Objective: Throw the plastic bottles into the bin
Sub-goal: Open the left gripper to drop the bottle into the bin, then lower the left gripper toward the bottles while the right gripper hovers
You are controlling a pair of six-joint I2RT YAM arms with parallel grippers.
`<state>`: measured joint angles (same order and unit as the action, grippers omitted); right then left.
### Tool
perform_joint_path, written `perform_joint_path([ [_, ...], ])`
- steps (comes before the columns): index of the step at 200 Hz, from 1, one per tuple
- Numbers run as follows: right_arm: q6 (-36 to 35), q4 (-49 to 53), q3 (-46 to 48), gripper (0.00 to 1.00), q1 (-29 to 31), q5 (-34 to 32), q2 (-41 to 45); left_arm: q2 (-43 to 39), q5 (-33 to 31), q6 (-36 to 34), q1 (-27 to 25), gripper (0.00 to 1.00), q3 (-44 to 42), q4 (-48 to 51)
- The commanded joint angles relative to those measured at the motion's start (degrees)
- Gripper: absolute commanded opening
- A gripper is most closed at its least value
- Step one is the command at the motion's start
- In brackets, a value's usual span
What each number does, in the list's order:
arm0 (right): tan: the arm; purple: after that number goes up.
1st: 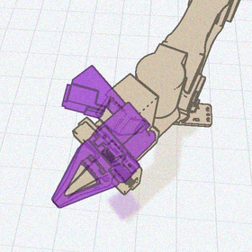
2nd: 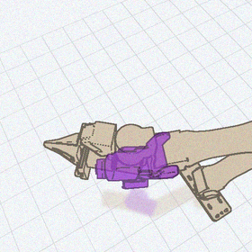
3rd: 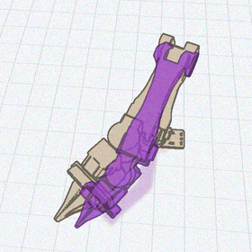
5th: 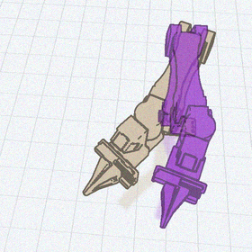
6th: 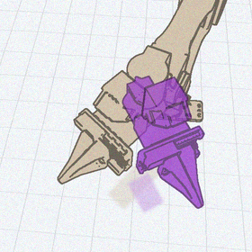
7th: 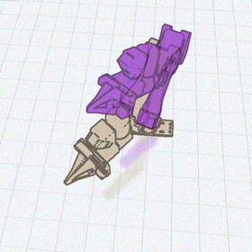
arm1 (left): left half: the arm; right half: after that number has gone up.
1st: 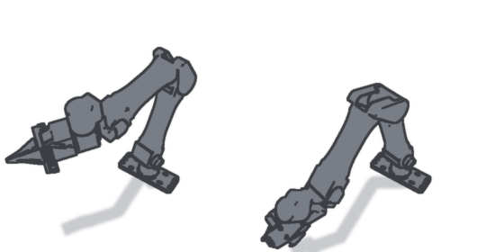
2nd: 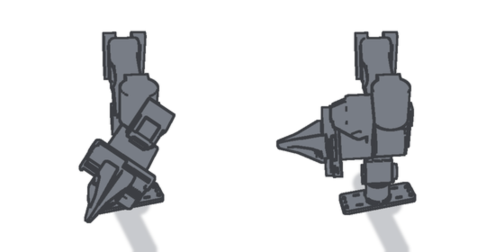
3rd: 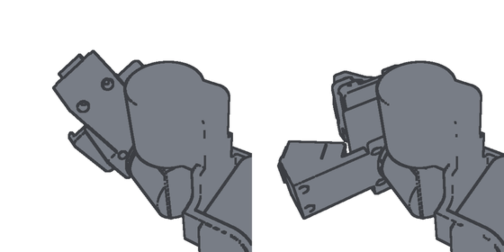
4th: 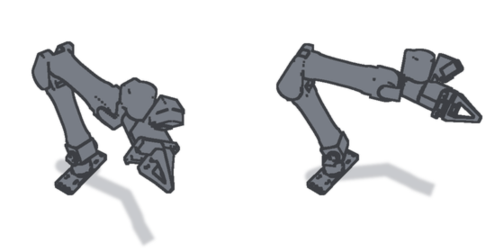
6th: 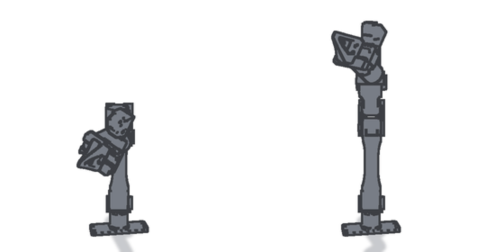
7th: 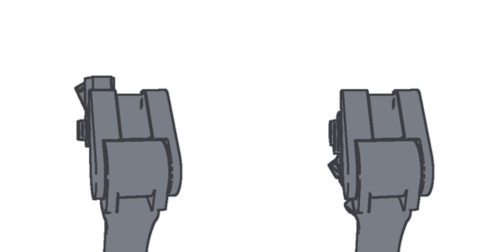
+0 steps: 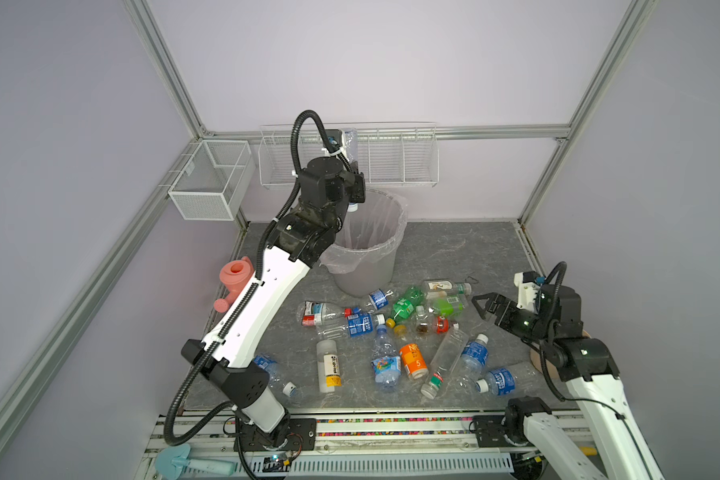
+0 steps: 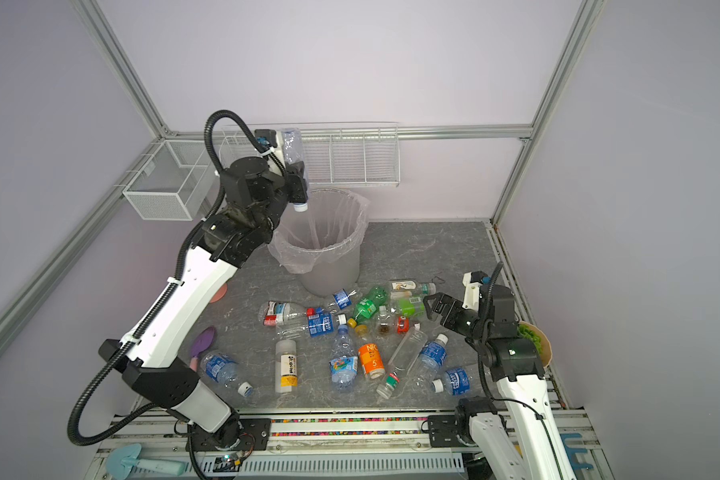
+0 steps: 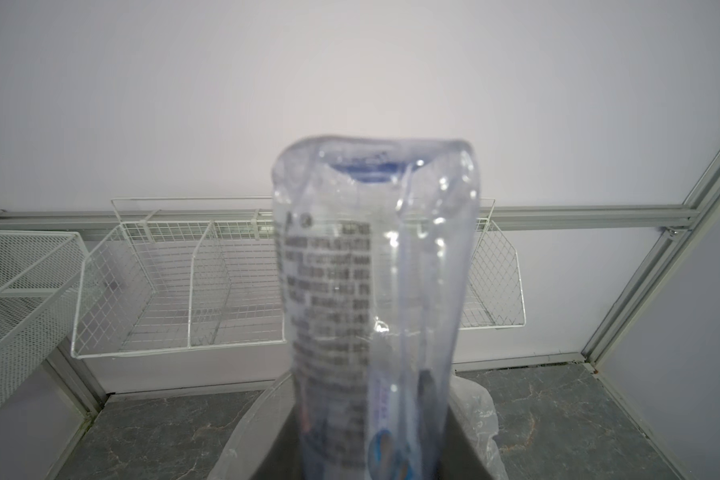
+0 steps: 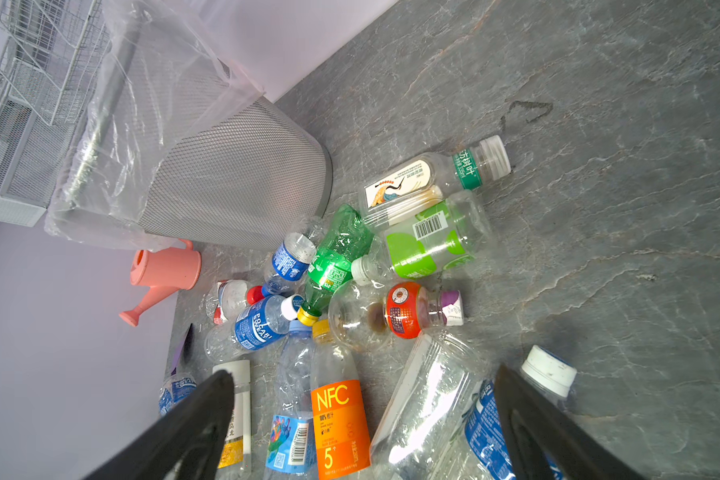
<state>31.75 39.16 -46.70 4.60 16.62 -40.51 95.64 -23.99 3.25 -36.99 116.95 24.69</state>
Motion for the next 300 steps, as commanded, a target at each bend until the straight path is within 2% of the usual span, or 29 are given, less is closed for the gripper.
perform_joint_path([
  [1, 0.56, 0.45, 0.91, 1.00, 0.23, 0.91, 1.13, 3.39, 0.84, -1.36, 1.49, 0.23, 3.61, 0.77],
  [10, 0.60, 0.63, 0.78, 1.00, 0.28, 0.87, 1.22, 4.75, 1.20, -0.53, 2.19, 0.24, 4.24, 2.03],
  [17, 0.41, 0.79, 0.65, 1.00, 0.24, 0.87, 1.32, 5.72, 1.94, 0.00, 2.70, 0.30, 4.79, 3.44],
  [25, 0.22, 1.00, 0.43, 1.00, 0.28, 0.83, 1.44, 6.74, 3.16, 0.54, 3.27, 0.46, 5.70, 5.43],
  [32, 0.10, 1.30, 0.23, 1.00, 0.23, 0.70, 1.40, 7.55, 3.33, 1.16, 3.65, 0.64, 6.62, 7.27],
  [42, -0.15, 1.67, -0.12, 1.00, 0.26, 0.46, 1.44, 8.38, 3.61, 2.10, 4.10, 0.78, 8.39, 9.88],
  [49, -0.36, 2.01, -0.37, 1.00, 0.25, 0.31, 1.49, 8.85, 3.90, 2.59, 4.36, 0.95, 9.91, 11.88],
  [52, -0.41, 2.16, -0.47, 1.00, 0.23, 0.25, 1.50, 9.01, 3.94, 2.72, 4.38, 1.00, 10.83, 12.69],
  [78, -0.90, 2.55, -1.19, 1.00, 0.23, -0.01, 1.35, 7.39, 4.56, 2.82, 4.39, 0.99, 15.41, 13.61],
  [125, 0.49, 0.97, -0.94, 1.00, 0.29, 0.78, 0.78, -1.04, 5.40, 2.69, 4.02, 0.99, 11.34, 8.68],
  [175, -0.94, 2.05, -1.11, 1.00, 0.23, 0.77, 0.76, -12.26, 3.60, 3.37, 3.42, 0.99, -2.20, 5.40],
  [216, -1.91, 2.02, -2.07, 1.00, 0.24, 2.78, -0.58, -23.55, 1.35, 6.02, 3.41, 0.93, -16.30, 2.78],
  [233, -2.67, 1.68, -2.93, 1.00, 0.37, 4.29, -1.37, -27.56, 0.45, 7.95, 3.42, 0.90, -21.03, 4.22],
  [268, -5.46, 1.39, -6.58, 0.99, 1.48, 7.09, -5.06, -33.81, -3.18, 11.21, 3.42, 0.89, -29.16, 9.52],
  [300, -7.55, 2.61, -11.07, 0.97, 6.27, 6.85, -10.32, -36.69, -5.24, 15.73, 3.65, 0.89, -32.83, 18.16],
])
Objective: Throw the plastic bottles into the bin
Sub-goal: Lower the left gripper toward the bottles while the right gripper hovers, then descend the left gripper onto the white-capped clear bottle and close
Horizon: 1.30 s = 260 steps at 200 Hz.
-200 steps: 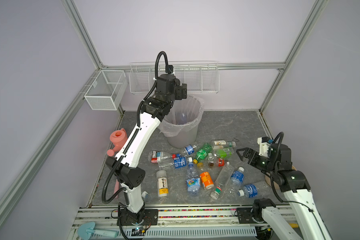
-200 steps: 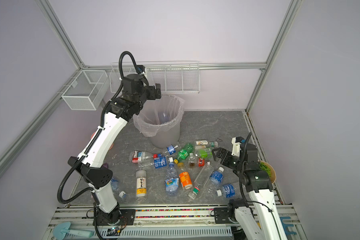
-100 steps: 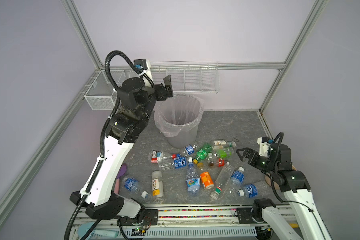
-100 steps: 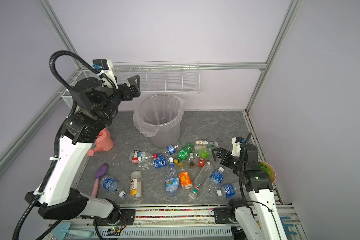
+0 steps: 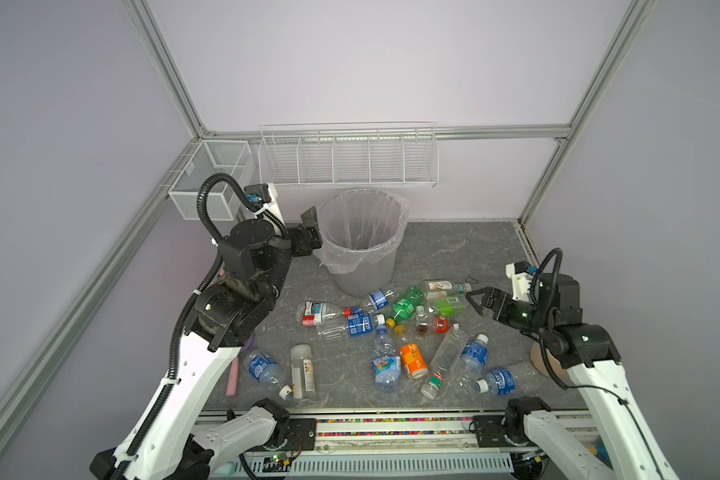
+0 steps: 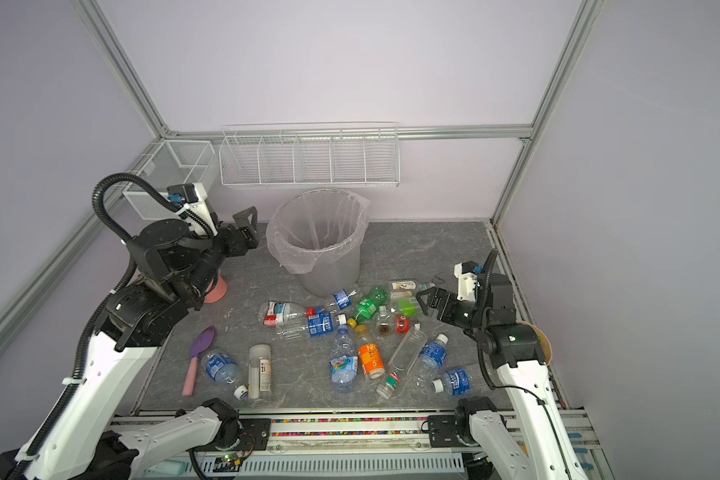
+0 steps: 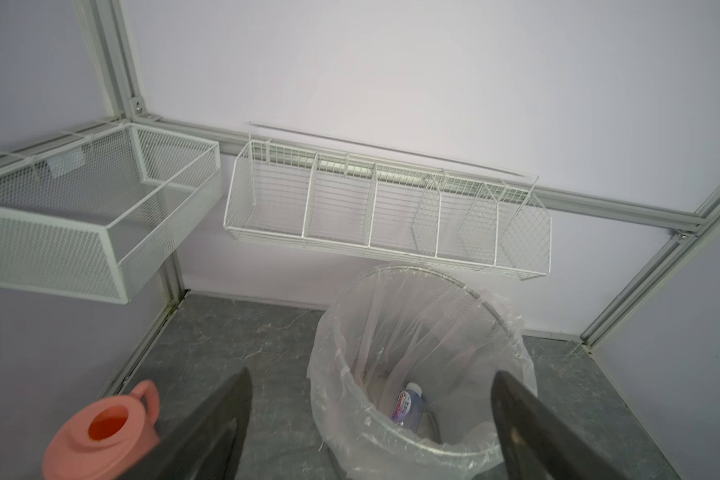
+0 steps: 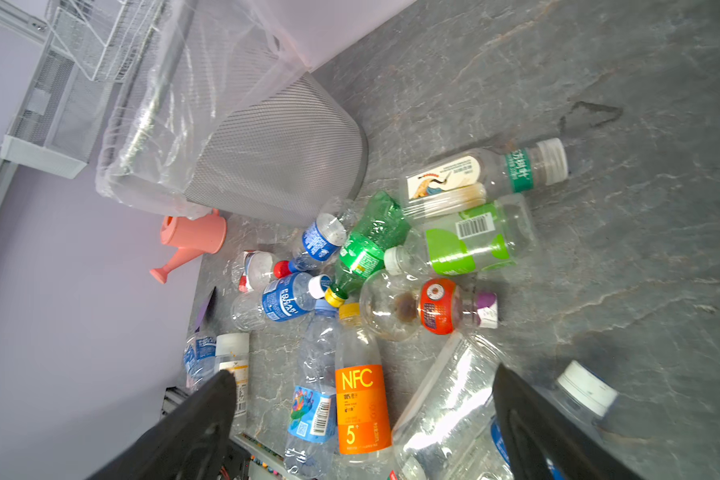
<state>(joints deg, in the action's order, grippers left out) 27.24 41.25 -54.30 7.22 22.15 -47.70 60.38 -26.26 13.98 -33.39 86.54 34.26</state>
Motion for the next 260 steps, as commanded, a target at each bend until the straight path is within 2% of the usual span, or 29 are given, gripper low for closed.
perform_joint_path([
  [1, -3.15, 0.50, -3.58, 0.97, 3.84, 1.18, -3.24, -1.46, -2.94, 5.18, 0.06, 0.89, -2.52, 8.91],
  [37, -2.36, -0.82, -6.84, 0.97, 12.79, -4.34, -7.63, -3.16, -2.78, 13.99, 1.66, 0.89, -5.87, 18.98],
  [86, -0.86, -2.91, -7.30, 0.96, 18.00, -7.10, -11.11, -7.69, -2.29, 23.51, 3.50, 0.88, -13.56, 25.53],
  [132, -0.54, -3.63, -7.15, 0.96, 19.60, -8.21, -12.11, -9.42, 0.47, 31.20, 3.50, 0.86, -20.86, 29.50],
  [182, 0.42, -5.17, -5.75, 0.96, 19.89, -8.93, -12.40, -11.49, 7.42, 39.03, 3.50, 0.92, -32.66, 27.90],
  [222, 0.43, -5.33, -4.96, 0.96, 19.91, -9.30, -12.46, -13.26, 8.66, 41.13, 3.50, 0.90, -37.34, 27.34],
  [260, 1.13, -5.86, -3.85, 0.95, 20.01, -9.67, -12.06, -13.05, 13.62, 42.43, 3.50, 0.87, -41.74, 24.06],
])
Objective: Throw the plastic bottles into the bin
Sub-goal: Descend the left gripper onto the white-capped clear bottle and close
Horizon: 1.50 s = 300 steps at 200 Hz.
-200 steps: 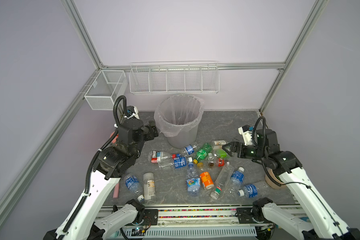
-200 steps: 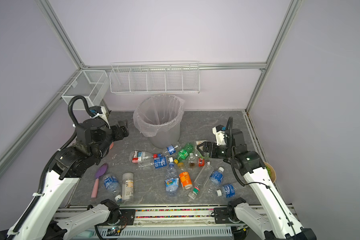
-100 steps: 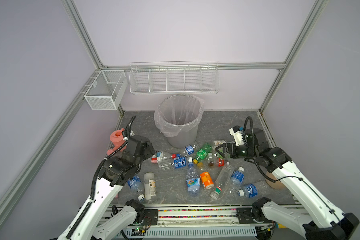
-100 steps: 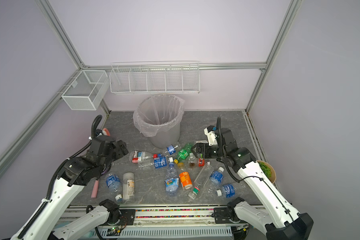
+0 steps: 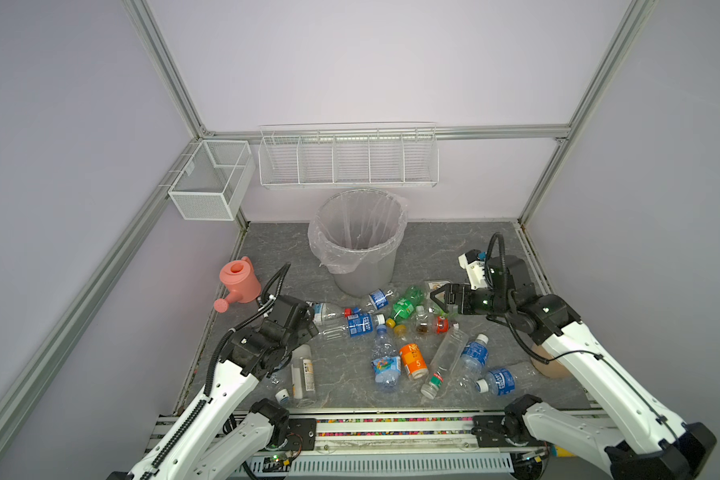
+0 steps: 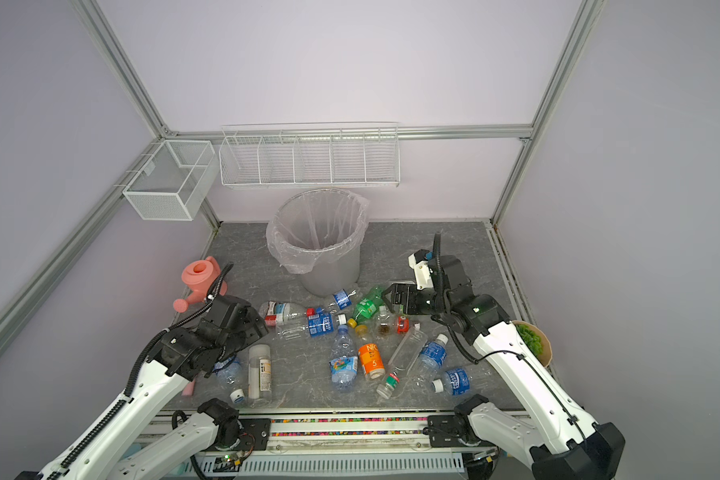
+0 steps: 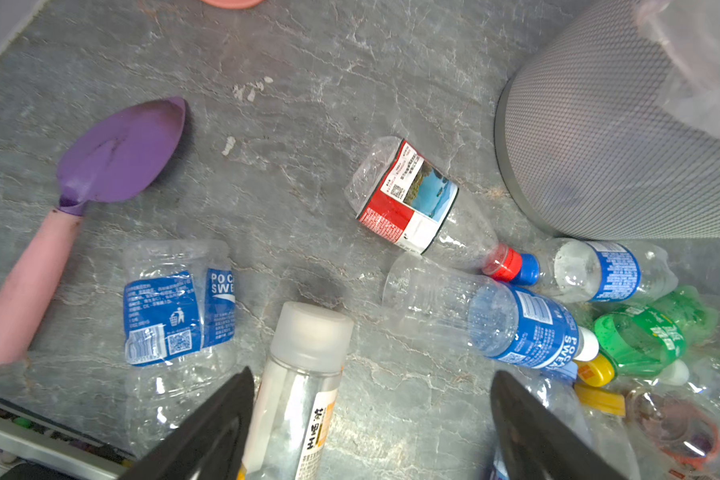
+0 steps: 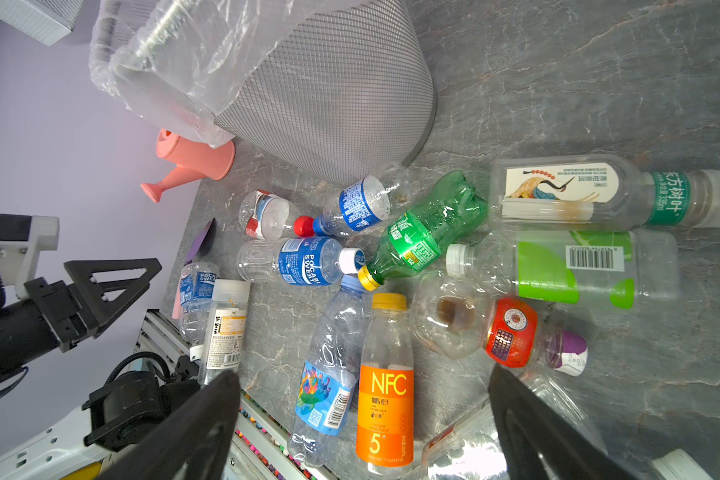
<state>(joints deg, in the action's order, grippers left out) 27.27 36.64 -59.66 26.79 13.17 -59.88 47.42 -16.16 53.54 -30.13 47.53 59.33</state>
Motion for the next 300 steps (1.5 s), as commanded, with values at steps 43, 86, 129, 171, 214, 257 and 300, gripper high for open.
perform_joint_path([
  [43, 1.29, -1.27, 2.57, 0.96, 0.44, -0.95, 0.88, 1.76, 6.94, 4.32, -1.42, 0.86, -5.91, -1.03],
  [86, 1.55, -1.27, 3.01, 0.96, 0.45, -0.78, 1.30, 1.12, 7.24, 6.03, -2.92, 0.86, -10.24, -2.01],
  [129, 2.04, -1.55, 3.92, 0.96, 0.42, -0.88, 1.78, 0.32, 5.58, 6.19, -2.92, 0.86, -12.43, -1.43],
  [171, 2.35, -1.58, 4.31, 0.96, 0.46, -1.01, 2.10, 1.38, 7.40, 6.07, -2.92, 0.85, -15.58, -4.67],
  [214, 2.53, -1.52, 4.11, 0.96, 0.45, -1.15, 2.13, 3.68, 7.27, 4.73, -3.03, 0.82, -16.36, -6.13],
  [257, 2.88, -1.84, 4.54, 0.96, 0.42, -1.04, 2.13, 6.08, 8.04, 4.94, -4.25, 0.76, -17.78, -8.91],
  [300, 2.70, -1.66, 4.40, 0.95, 0.42, -1.31, 1.96, 8.88, 7.82, 6.34, -6.32, 0.75, -18.61, -11.28],
])
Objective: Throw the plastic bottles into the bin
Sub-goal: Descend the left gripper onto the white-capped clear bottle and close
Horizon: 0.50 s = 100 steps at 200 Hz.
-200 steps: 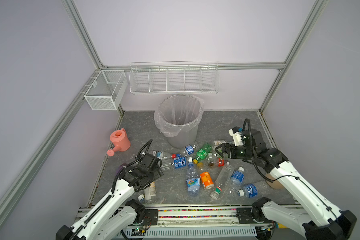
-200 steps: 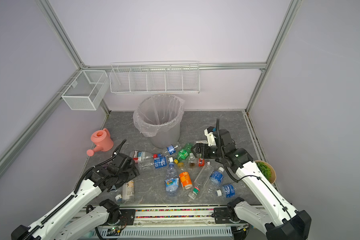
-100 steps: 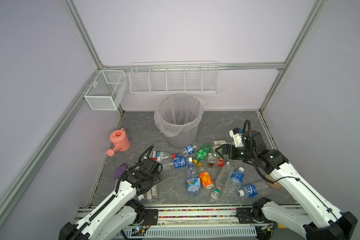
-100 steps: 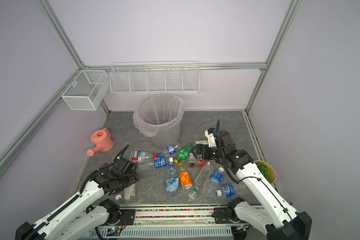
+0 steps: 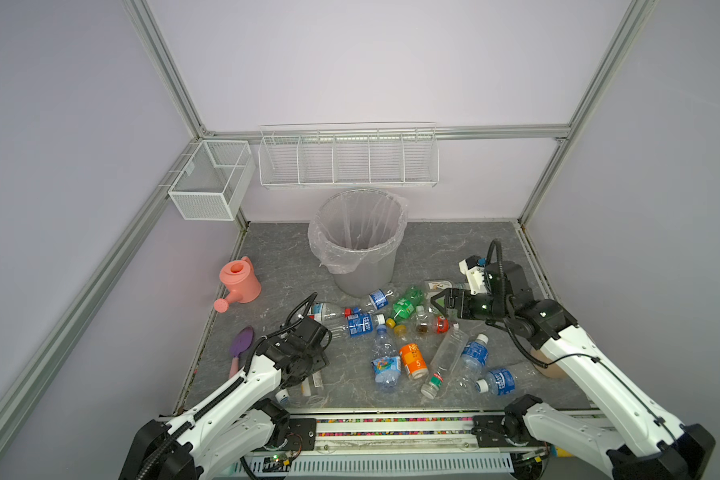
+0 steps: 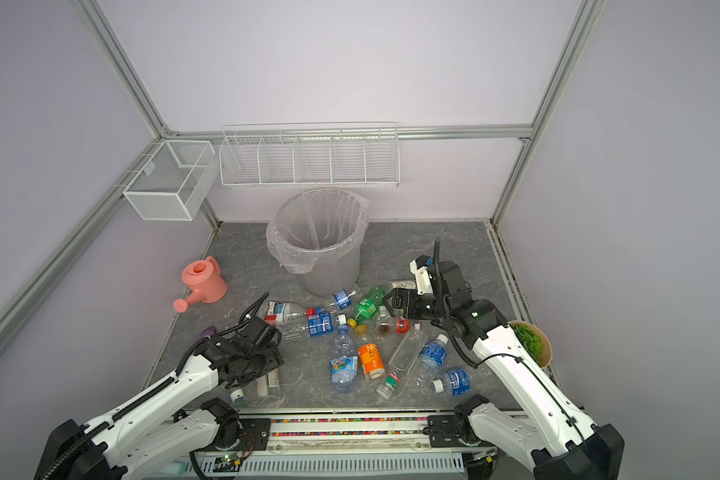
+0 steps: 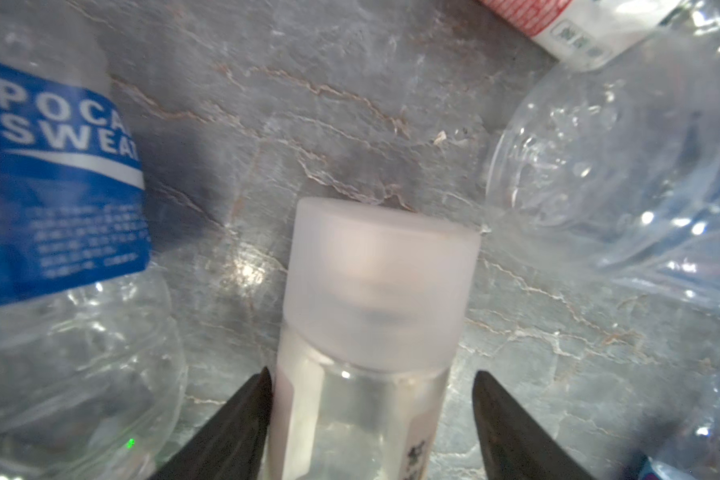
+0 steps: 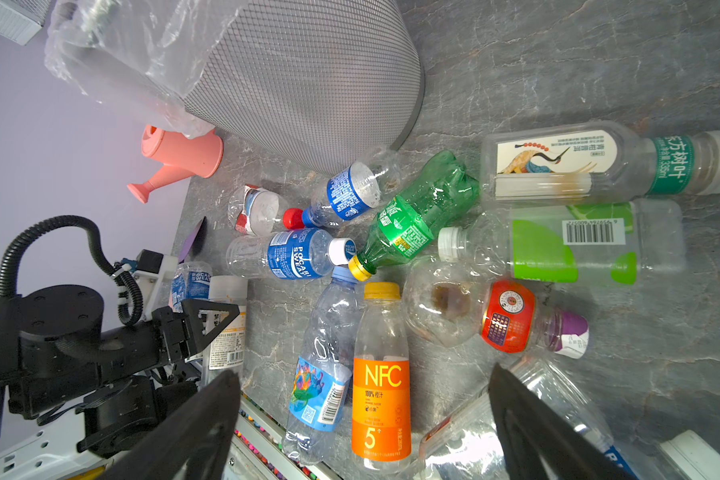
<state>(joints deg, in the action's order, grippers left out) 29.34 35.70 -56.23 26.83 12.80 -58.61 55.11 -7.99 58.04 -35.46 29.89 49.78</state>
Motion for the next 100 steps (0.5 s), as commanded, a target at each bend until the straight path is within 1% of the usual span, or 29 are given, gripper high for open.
perform_joint_path([
  [1, 0.63, -0.72, 0.97, 0.95, 0.38, -0.95, 0.69, 1.21, -0.27, 1.83, -1.00, 0.75, -1.01, -1.76],
  [26, 0.53, -0.83, 1.27, 0.95, 0.41, -0.80, 0.43, 2.42, -0.42, 1.88, -1.52, 0.72, -1.26, -2.62],
  [56, 0.54, -1.12, 1.47, 0.95, 0.37, -0.65, 0.33, 2.81, -0.91, 1.82, -1.63, 0.64, -1.75, -3.55],
  [88, 0.45, -1.06, 1.53, 0.95, 0.37, -0.58, 0.43, 2.85, -0.20, 1.98, -1.71, 0.60, -2.99, -4.87],
  [100, 0.54, -1.08, 1.60, 0.95, 0.40, -0.60, 0.51, 2.22, -0.50, 1.99, -1.72, 0.56, -2.99, -4.69],
])
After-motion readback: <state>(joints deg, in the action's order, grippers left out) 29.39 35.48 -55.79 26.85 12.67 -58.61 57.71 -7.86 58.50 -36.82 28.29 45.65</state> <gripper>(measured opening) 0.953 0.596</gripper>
